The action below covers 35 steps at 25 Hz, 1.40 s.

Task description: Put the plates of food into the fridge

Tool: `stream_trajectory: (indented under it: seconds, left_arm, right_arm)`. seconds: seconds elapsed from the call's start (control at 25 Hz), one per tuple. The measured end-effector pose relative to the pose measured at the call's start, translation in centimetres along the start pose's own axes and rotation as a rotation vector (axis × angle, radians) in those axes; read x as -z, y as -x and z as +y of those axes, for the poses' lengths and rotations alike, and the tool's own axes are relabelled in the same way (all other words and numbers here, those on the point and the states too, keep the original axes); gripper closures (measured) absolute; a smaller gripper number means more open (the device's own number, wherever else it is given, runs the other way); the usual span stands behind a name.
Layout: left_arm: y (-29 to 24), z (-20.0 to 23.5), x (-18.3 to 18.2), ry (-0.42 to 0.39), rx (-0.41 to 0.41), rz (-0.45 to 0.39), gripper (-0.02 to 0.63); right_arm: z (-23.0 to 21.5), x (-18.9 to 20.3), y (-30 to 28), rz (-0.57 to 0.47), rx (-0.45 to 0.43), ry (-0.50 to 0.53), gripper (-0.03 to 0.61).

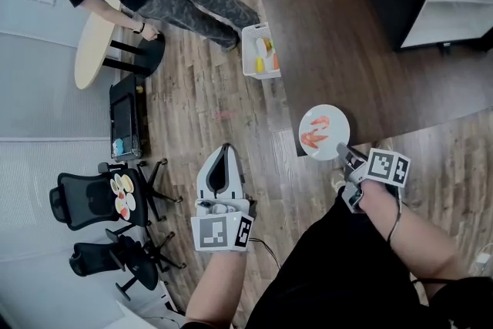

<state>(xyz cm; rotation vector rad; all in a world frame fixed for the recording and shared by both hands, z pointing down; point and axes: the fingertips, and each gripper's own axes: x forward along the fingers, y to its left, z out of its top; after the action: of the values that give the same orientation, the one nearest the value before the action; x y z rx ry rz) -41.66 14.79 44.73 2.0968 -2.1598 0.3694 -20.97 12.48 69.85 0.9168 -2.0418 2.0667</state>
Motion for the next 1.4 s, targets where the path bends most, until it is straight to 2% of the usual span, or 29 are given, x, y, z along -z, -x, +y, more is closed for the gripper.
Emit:
stream_trajectory:
  seconds: [0.48, 0.68, 0.84, 1.0, 1.4]
  left_arm:
    - [-3.4, -2.6, -2.7, -0.001, 0.056, -0.030, 0.610]
    - [-5.5, -4.7, -4.4, 0.009, 0.090, -0.061, 0.611]
    - [-6.6, -6.2, -5.8, 0.012, 0.132, -0.082, 0.611]
    - [-7.7, -7.7, -7.5, 0.016, 0.177, -0.109, 0.611]
    - [-11.1, -12.9, -10.4, 0.022, 0.256, -0.153, 0.610]
  right_arm:
    - [1.7, -4.3, 2.4, -0.060, -0.039, -0.021, 0.557]
    - [2.5, -7.5, 4.6, -0.106, -0.053, -0.016, 0.557]
    - [3.6, -9.7, 7.0, -0.155, -0.039, -0.009, 0.557]
    - [4.3, -11.1, 9.6, -0.198, -0.061, -0.041, 0.557]
    - [3.1, -15.7, 16.8, -0.296, -0.100, -0.083, 0.557]
